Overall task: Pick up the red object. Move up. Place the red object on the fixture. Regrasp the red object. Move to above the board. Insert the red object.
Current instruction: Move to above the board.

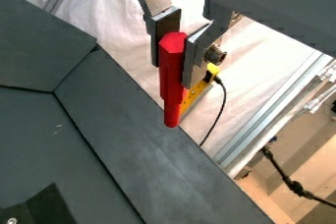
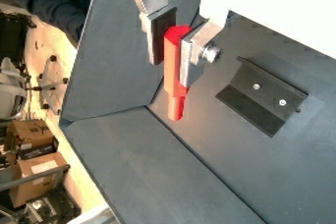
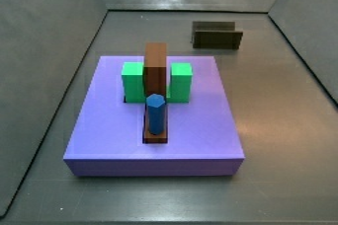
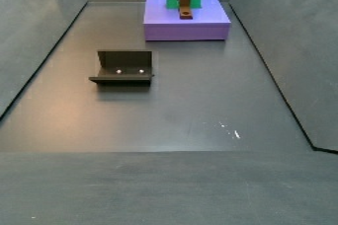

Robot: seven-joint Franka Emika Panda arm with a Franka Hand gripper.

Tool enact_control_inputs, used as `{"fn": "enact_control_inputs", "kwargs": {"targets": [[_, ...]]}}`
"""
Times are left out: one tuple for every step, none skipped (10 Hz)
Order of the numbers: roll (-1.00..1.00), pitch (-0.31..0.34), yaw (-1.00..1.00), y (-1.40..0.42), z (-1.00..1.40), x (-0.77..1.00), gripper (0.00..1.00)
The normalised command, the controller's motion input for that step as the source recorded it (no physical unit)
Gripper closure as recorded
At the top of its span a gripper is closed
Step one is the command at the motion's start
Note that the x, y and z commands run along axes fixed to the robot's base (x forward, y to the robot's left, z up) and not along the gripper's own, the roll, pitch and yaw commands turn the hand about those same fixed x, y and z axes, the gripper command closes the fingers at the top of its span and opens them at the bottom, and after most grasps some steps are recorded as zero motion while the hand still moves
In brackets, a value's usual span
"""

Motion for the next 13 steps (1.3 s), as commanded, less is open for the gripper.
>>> {"fn": "enact_control_inputs", "kwargs": {"targets": [[-1.0, 0.141, -0.11, -1.4, 0.27, -1.08, 1.0], [-1.0, 0.131, -0.11, -1.4, 0.29, -1.11, 1.0], [-1.0, 0.116, -0.1, -1.4, 0.29, -1.2, 1.0], [-1.0, 0.125, -0.09, -1.4, 0.26, -1.21, 1.0], [-1.0, 0.133, -0.08, -1.4, 0.28, -1.18, 1.0], [-1.0, 0.135, -0.07, -1.4, 0.27, -1.19, 1.0], [-1.0, 0.133, -0.05, -0.4, 0.07, -0.38, 1.0], [-1.0, 0.132, -0.05, -0.13, 0.01, -0.17, 1.0], [-1.0, 0.141, -0.04, 0.01, -0.01, -0.02, 1.0], [-1.0, 0.119, -0.03, -0.03, 0.02, -0.07, 1.0], [-1.0, 0.081, -0.01, 0.0, -0.01, -0.08, 1.0], [-0.79, 0.054, -0.01, 0.03, 0.01, -0.06, 1.0], [-0.49, 0.021, -0.01, 0.02, 0.0, -0.04, 1.0]]}}
